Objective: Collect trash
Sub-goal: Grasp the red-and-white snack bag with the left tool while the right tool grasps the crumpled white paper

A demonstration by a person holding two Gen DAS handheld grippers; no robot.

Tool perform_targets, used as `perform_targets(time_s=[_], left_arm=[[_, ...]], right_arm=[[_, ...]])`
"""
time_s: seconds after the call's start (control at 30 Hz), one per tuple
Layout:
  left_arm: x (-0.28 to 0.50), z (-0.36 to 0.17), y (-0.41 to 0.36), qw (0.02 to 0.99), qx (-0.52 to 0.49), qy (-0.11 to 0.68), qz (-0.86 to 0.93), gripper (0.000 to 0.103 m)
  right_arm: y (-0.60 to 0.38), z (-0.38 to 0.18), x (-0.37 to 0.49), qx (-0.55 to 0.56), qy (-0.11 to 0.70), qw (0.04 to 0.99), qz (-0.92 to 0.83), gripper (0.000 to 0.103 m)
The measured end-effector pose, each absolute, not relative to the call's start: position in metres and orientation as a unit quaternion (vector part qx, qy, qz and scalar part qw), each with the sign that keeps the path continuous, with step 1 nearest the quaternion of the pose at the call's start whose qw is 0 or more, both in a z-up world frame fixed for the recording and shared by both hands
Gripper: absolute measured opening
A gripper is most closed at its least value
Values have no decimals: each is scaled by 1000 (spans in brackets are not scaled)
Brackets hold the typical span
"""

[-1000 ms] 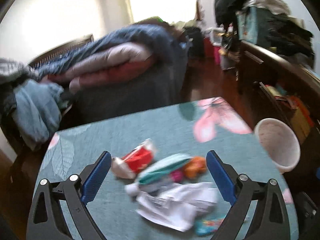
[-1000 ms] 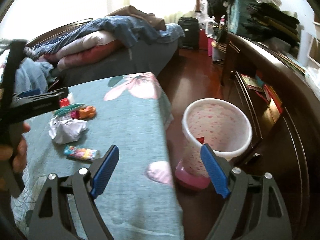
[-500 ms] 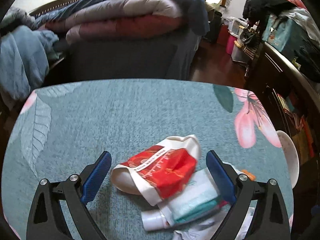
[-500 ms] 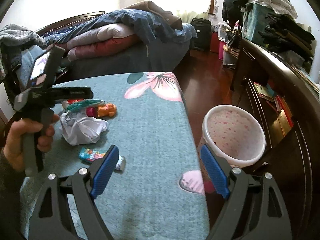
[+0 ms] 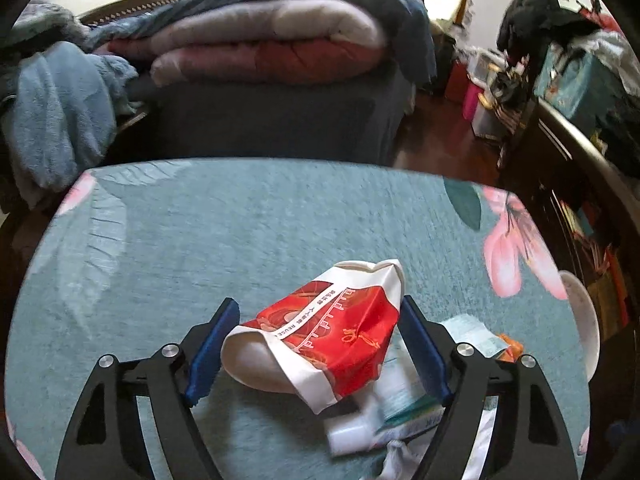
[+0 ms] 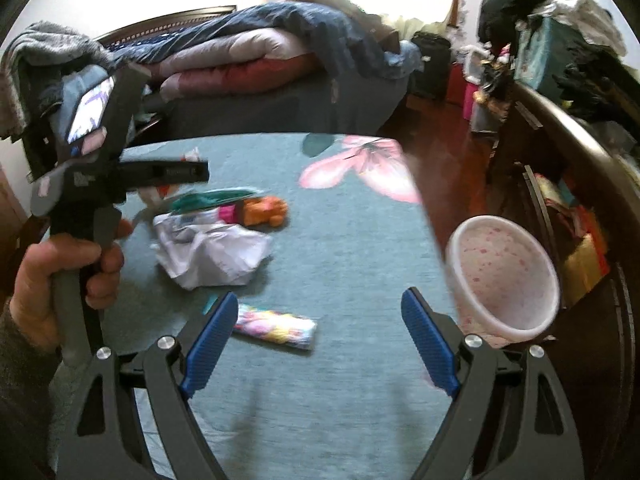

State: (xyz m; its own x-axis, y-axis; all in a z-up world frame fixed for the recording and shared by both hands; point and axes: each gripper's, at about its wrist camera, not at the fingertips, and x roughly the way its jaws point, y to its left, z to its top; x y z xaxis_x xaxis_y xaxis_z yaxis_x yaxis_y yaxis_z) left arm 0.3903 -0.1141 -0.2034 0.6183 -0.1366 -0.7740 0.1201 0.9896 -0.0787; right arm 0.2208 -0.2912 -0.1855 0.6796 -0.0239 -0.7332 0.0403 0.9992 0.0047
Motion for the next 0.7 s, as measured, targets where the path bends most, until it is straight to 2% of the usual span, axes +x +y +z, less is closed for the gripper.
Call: perform_targets(time_s=[0.1, 0.17, 0.27, 0.47, 0.6, 0.63, 0.7], left_arm=[[379, -184, -98, 913, -15, 404, -57, 80], [372, -172, -88, 921, -16, 387, -49, 80], [360, -157, -71, 928, -24, 369, -42, 80], [345, -146, -55, 937, -11, 348, -38, 81], [341, -146, -48, 938, -9, 343, -39, 81], [340, -146, -47, 938, -11, 344, -41, 81], [340, -148, -46, 936, -13, 348, -44, 81]], right_arm=[[-278, -188, 231, 16, 410, 912, 9, 86], [-266, -190, 240, 21, 414, 910, 28, 96], [-252, -193, 257, 34, 421, 905, 43, 99], [-242, -220, 298, 75, 477, 874, 54, 100], [-237, -219, 300, 69, 464, 882, 56, 98], [-235, -219, 301, 66, 462, 882, 56, 90], [-229, -217, 299, 45, 455, 888, 48, 84]])
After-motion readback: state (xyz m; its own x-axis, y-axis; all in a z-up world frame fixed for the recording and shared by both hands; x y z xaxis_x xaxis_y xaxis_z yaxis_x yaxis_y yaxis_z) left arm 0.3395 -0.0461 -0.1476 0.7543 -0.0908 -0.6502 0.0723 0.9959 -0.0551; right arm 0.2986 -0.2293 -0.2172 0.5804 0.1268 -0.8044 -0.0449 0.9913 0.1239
